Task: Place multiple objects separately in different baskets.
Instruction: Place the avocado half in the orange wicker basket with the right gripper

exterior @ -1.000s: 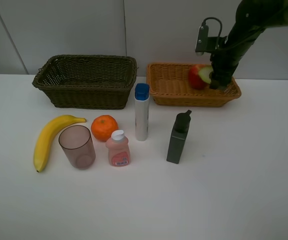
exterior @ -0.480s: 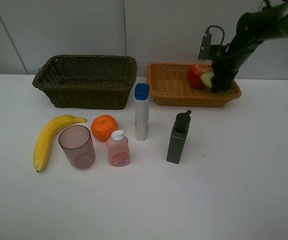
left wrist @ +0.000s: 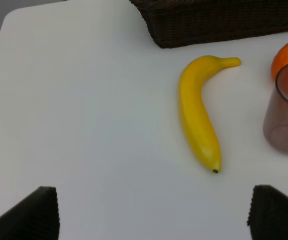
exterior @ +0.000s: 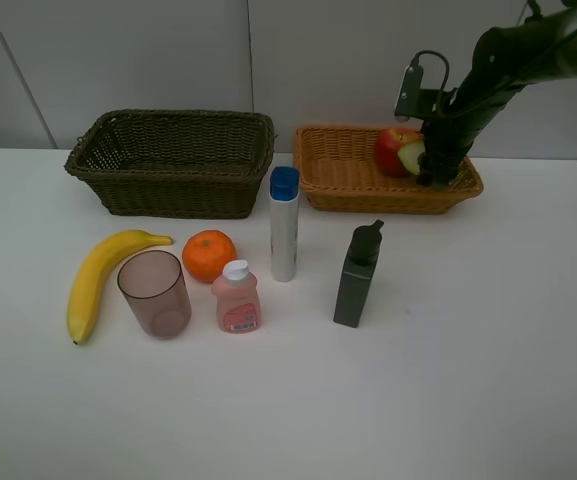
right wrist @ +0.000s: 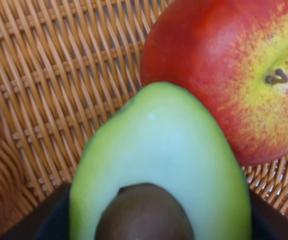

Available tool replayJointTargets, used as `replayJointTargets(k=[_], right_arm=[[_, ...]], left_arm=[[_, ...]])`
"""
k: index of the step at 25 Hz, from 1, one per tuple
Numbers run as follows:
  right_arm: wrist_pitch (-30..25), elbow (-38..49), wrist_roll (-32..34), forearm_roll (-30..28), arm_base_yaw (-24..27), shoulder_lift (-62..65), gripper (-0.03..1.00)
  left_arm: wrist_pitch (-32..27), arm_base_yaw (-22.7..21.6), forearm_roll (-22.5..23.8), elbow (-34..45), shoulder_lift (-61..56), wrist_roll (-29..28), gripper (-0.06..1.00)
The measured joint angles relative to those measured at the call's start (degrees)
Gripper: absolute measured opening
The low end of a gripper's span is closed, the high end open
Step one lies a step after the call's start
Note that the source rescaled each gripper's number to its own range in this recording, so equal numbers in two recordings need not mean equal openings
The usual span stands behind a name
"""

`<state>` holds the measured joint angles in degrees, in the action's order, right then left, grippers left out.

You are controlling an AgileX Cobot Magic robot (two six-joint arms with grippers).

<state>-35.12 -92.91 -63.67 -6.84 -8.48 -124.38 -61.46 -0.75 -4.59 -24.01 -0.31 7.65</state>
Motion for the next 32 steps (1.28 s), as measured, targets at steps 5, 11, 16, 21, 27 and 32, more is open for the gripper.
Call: replayJointTargets(k=[5,11,16,21,27,32], right_arm=[[0.07,0.00,0.00,0.00,0.00,0.00,0.47],[1.09,0.00,0.00,0.00,0.00,0.00,0.97],[1.14,0.00,0.00,0.00,0.00,0.00,1.00],[1.14,0.00,0.00,0.00,0.00,0.00,1.00],[-0.35,0.00,0.00,0.00,0.00,1.09,1.00],[-2.21,0.00,0.00,0.72,0.00,4.39,1.00]], left_arm=[[0.00,0.00,0.00,0.00,0.00,0.00,1.00],[0.00,0.00,0.00,0.00,0.00,0.00,1.00],[0.00,0.00,0.00,0.00,0.00,0.00,1.00],[0.00,0.00,0.00,0.00,0.00,0.00,1.00],[0.00,0.00,0.00,0.00,0.00,0.00,1.00],[0.00,0.00,0.00,0.00,0.00,0.00,1.00]])
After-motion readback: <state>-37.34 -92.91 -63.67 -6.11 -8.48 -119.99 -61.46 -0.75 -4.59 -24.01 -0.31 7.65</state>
